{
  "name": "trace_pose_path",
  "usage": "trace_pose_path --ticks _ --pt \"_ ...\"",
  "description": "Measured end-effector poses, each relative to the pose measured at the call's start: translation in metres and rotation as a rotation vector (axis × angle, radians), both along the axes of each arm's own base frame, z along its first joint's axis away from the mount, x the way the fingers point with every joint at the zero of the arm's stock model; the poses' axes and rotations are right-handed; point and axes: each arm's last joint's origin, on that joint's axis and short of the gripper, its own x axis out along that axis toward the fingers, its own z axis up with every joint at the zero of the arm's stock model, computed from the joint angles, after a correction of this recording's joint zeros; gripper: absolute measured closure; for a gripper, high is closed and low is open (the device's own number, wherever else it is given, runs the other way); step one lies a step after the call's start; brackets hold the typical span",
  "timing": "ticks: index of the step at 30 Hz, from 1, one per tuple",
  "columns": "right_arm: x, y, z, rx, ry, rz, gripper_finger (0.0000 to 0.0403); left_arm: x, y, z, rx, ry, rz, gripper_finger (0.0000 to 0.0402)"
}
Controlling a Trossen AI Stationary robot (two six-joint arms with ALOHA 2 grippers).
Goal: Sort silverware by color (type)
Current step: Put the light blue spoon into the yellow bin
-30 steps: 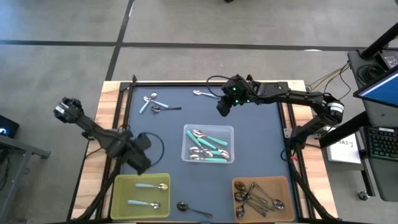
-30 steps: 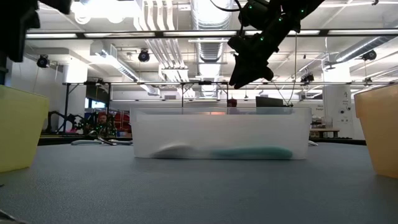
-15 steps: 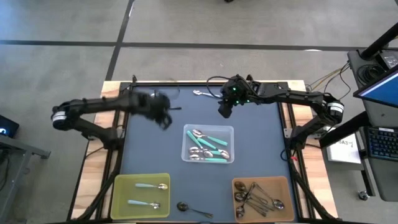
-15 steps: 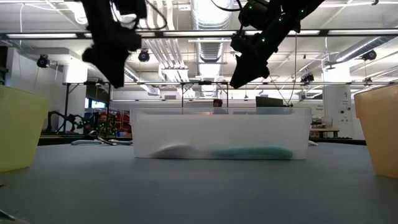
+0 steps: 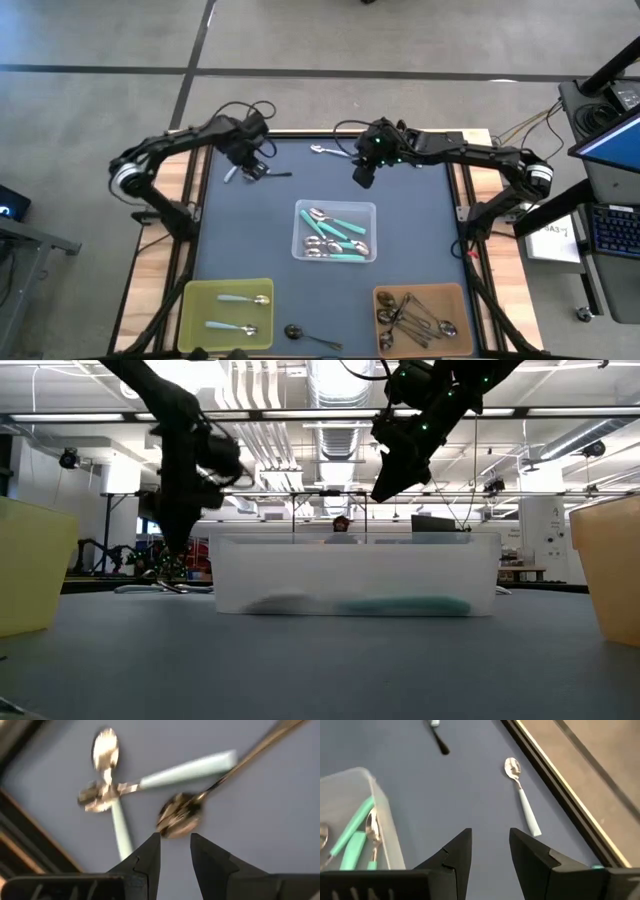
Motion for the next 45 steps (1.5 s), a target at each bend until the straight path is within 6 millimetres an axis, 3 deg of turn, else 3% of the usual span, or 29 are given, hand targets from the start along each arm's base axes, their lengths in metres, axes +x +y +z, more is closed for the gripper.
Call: trace_pose_path --ticks 7,24,34,41,45 --pt "-0.005 -0.011 0.0 0.025 -0.013 -0.065 0.028 -0.006 0.014 -0.029 -0.013 0.22 0.032 0.0312" --pt "-0.011 -0.021 0.0 0.03 -0.016 -0.106 0.028 -0.042 0.021 -0.059 -0.14 0.199 0.182 0.0312" --pt "-0.011 -0.021 0.0 0.033 -0.018 -0.111 0.028 -0.04 0.024 -0.063 -0.171 0.213 0.208 0.0312" --pt "-0.011 -0.021 0.0 0.044 -0.023 -0.123 0.028 -0.035 0.032 -0.073 -0.231 0.307 0.237 0.0314" --pt "-0.011 -0.021 0.0 0.039 -0.02 -0.117 0.028 -0.033 0.032 -0.078 -0.272 0.374 0.223 0.0334"
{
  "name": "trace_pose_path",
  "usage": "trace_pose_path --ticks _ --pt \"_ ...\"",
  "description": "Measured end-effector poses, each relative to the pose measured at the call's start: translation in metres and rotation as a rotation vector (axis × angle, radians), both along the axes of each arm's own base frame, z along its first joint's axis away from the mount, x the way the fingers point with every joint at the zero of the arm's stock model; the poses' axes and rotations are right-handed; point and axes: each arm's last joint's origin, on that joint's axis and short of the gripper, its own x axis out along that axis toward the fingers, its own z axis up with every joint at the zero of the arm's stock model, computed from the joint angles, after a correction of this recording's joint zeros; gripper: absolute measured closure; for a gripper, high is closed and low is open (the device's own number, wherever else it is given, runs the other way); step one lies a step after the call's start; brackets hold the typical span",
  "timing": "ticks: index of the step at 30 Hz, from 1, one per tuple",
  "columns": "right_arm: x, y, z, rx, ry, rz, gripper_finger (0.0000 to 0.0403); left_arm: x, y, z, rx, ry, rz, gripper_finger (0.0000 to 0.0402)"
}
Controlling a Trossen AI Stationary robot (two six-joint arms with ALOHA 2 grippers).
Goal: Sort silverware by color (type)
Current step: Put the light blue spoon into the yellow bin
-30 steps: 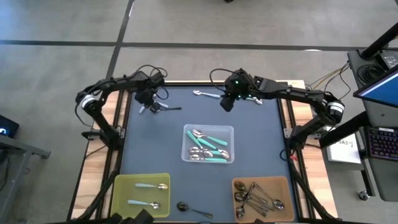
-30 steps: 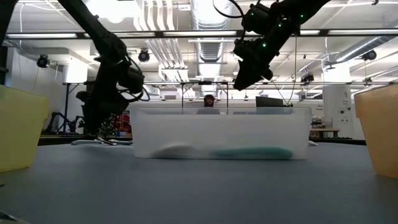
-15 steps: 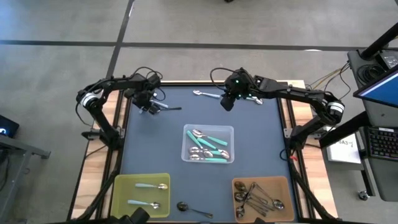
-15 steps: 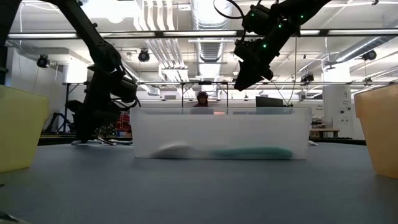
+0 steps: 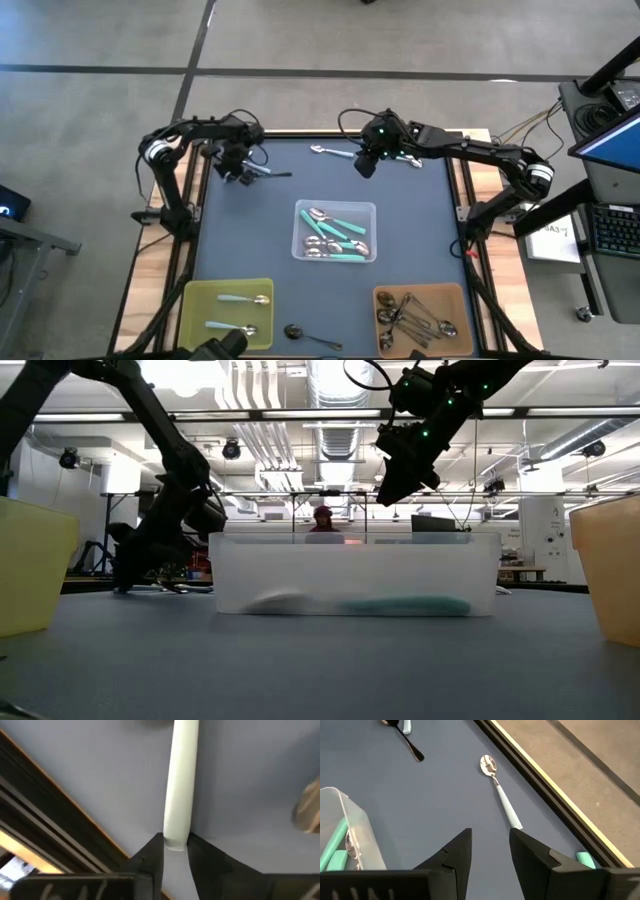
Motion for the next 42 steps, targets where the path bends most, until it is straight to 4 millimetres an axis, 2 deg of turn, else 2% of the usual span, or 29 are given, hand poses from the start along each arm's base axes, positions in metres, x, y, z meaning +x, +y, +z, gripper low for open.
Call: trace_pose_path --ticks 5,11,23,29,34,42 --pt "0.0 0.0 0.0 -0.002 0.001 0.002 0.028 -0.001 -0.003 0.001 -0.021 0.023 -0.017 0.0391" --pt "0.0 0.0 0.0 -0.011 0.007 0.013 0.028 -0.001 -0.003 0.002 -0.042 0.003 -0.057 0.04" --pt "0.0 0.0 0.0 -0.021 0.012 0.023 0.028 0.004 -0.008 0.024 -0.086 -0.266 -0.05 0.04" --pt "0.0 -0.001 0.0 -0.028 0.015 0.029 0.028 0.006 -0.003 0.025 0.008 -0.275 -0.008 0.0401" --pt "-0.001 -0.002 0.0 -0.03 0.01 0.024 0.028 0.014 0.001 0.024 0.017 -0.416 0.057 0.0401" --pt "-0.001 -0.002 0.0 -0.03 0.011 0.024 0.028 0.015 0.002 0.025 0.035 -0.415 0.063 0.0363"
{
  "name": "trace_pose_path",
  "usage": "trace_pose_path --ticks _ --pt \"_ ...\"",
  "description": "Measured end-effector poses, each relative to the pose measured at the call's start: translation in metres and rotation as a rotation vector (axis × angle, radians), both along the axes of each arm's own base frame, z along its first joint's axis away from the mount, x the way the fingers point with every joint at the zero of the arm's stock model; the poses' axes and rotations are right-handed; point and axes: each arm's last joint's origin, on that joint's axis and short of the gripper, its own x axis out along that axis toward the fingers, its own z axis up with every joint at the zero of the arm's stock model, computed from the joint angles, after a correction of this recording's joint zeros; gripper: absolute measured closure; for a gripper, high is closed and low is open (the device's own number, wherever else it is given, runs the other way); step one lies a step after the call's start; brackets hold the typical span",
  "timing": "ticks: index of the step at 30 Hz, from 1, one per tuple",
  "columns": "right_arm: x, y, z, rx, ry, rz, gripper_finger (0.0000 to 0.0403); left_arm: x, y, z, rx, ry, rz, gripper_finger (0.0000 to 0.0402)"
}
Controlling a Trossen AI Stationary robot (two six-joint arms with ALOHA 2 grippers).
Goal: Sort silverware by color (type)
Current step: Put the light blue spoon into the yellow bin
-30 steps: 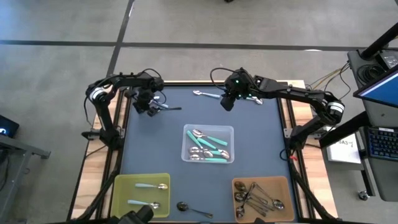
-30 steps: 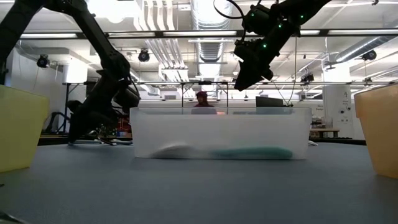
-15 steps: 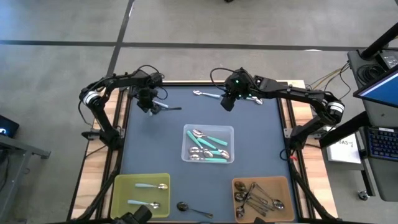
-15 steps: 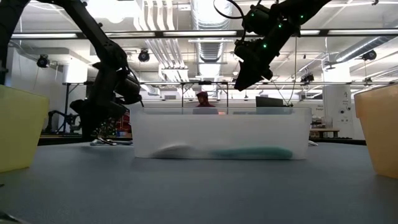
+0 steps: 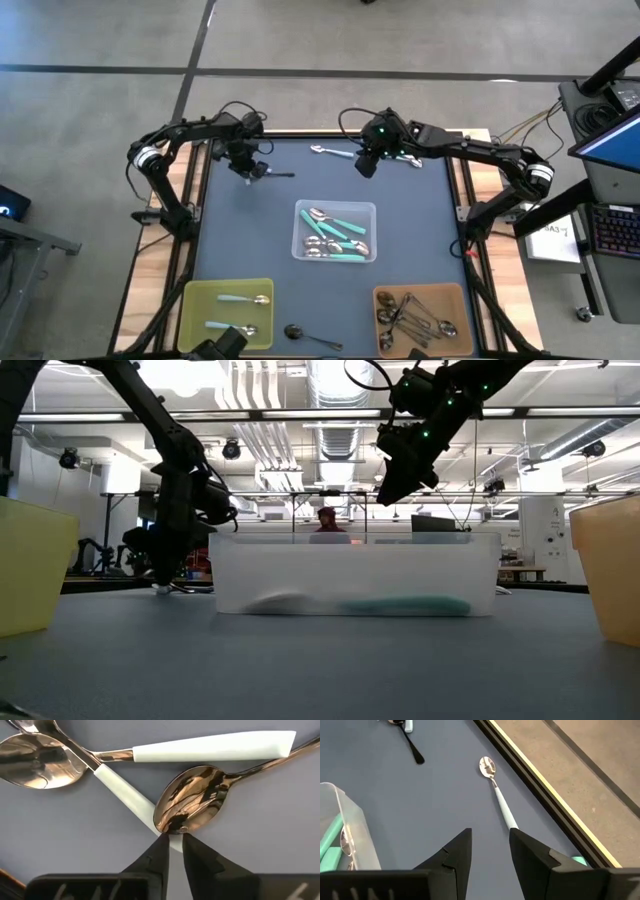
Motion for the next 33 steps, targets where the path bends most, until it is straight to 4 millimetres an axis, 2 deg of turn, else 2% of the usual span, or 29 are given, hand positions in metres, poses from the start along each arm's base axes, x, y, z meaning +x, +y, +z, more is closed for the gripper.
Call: trace_pose_path --ticks 7,13,19,33 --pt "0.0 0.0 0.0 -0.001 0.0 0.001 0.028 0.0 0.001 0.0 0.009 0.0 0.042 0.032" --pt "0.0 0.0 0.0 -0.001 0.001 0.002 0.028 -0.001 0.001 0.006 0.059 0.025 0.096 0.0299" --pt "0.0 0.0 0.0 -0.007 0.003 0.008 0.028 -0.002 0.002 0.011 0.12 0.056 0.157 0.0294" --pt "0.0 0.0 0.0 -0.018 0.009 0.021 0.028 0.004 0.005 -0.006 0.156 0.144 0.299 0.0294"
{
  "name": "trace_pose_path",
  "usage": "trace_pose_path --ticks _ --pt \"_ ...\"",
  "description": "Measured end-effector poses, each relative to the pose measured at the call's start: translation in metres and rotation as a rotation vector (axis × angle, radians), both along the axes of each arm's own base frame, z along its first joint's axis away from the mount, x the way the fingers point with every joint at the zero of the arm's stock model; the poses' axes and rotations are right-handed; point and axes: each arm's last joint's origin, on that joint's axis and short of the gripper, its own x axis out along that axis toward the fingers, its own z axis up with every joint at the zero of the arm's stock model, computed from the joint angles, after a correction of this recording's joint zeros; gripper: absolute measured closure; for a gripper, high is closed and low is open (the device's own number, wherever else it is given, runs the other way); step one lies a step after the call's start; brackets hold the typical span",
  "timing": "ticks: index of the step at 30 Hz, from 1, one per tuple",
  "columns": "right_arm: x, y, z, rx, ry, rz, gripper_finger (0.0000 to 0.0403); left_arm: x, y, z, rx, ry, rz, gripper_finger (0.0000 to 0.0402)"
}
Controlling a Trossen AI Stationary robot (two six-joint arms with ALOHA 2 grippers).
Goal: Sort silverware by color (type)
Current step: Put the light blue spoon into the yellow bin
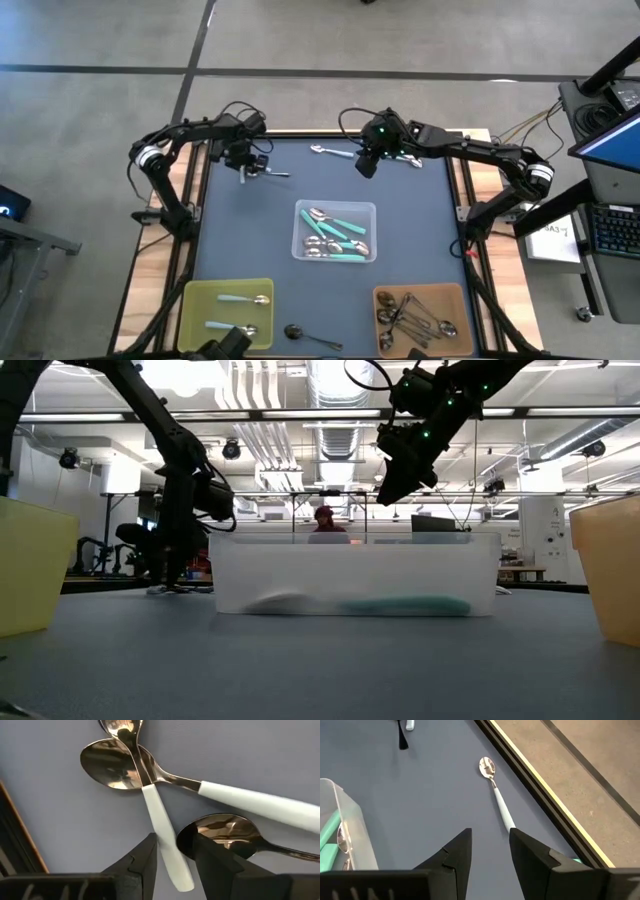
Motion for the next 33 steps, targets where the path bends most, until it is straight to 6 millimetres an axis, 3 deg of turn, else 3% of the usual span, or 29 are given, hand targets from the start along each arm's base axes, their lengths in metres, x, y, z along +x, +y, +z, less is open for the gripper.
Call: trace_pose_path --ticks 12,25,33 --pt "0.0 0.0 0.0 0.001 0.002 0.0 0.028 -0.002 -0.017 -0.014 -0.122 0.021 0.009 0.0294" --pt "0.0 0.0 -0.001 -0.022 0.015 0.025 0.028 0.021 -0.079 -0.014 -0.353 0.163 -0.209 0.0294" --pt "0.0 0.0 -0.001 -0.027 0.019 0.032 0.028 0.044 -0.117 0.008 -0.24 0.106 -0.414 0.0294"
